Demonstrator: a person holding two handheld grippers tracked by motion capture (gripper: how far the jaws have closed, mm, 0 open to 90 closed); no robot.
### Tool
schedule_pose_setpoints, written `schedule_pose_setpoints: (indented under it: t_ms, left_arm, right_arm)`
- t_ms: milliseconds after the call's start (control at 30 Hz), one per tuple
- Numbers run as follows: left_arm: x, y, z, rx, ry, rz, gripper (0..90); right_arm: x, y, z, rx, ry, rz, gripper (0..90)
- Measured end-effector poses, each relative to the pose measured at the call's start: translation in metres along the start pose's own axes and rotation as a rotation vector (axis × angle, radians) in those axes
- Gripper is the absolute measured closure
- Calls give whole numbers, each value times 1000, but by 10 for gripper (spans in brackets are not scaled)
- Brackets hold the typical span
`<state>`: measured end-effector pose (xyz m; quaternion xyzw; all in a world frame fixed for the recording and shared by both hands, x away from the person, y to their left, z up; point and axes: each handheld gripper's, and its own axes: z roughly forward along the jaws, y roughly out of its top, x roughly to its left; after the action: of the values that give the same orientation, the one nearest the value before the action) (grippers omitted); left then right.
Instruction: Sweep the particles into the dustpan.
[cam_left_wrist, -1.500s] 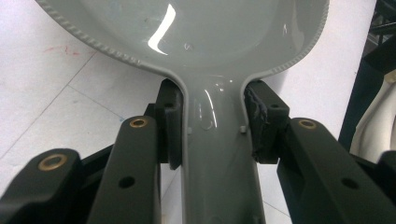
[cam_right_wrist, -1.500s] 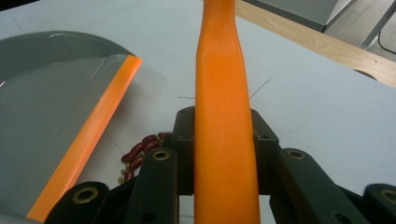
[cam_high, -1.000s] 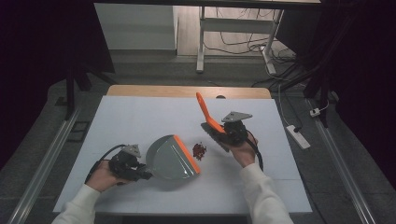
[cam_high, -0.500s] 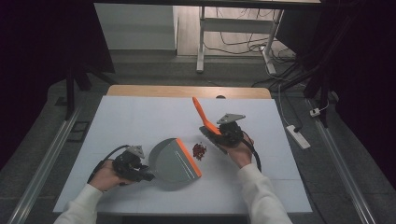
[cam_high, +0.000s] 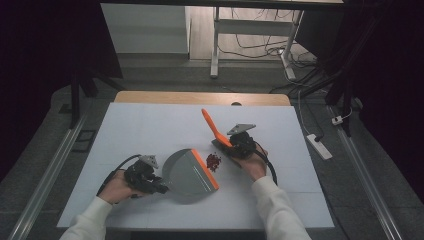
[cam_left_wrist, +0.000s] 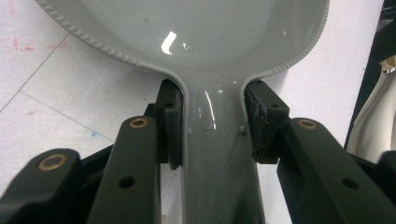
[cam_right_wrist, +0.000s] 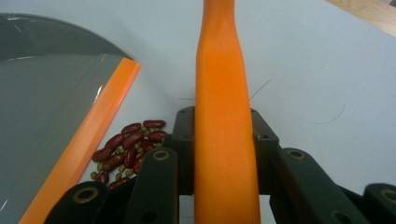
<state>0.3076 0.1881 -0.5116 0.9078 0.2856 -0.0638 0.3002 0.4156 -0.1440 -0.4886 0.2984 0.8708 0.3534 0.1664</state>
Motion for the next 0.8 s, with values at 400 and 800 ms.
schedule_pose_setpoints:
  t_ms: [400,800]
  left_arm:
    - [-1,1,-1,12,-10,1,617]
    - [-1,2,0,15,-14,-1,618]
  right_arm:
    - [6,2,7,17,7,-11,699]
    - [13,3,9,27,19,-29,699]
